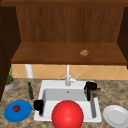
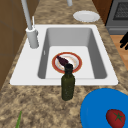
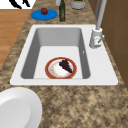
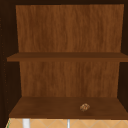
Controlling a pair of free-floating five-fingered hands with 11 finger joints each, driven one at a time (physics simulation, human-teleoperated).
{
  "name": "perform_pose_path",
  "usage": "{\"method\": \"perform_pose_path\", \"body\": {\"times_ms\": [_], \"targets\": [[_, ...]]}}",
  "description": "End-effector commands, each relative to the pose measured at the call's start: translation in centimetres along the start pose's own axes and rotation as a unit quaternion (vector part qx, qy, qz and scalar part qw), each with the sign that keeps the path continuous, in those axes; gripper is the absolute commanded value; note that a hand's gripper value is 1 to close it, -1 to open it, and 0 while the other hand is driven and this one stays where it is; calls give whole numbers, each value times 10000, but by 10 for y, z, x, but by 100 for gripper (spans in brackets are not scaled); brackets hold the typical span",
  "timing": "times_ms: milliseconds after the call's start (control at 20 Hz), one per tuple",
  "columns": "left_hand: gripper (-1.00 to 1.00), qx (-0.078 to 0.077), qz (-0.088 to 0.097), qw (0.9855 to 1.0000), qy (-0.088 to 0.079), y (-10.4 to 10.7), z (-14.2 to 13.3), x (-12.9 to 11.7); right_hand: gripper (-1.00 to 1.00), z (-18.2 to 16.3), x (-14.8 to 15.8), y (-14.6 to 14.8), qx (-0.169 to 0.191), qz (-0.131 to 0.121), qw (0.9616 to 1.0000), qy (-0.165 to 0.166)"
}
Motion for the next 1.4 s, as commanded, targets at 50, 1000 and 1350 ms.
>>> {"method": "perform_pose_path", "body": {"times_ms": [50,1000,1350], "targets": [[0,0,0,10000,0,0,0,0,100,22,28,-16,-222,229,9995,-35],[0,0,0,10000,0,0,0,0,100,119,140,-81,-364,296,9989,19],[0,0,0,10000,0,0,0,0,100,142,174,-116,-349,341,9988,-32]]}}
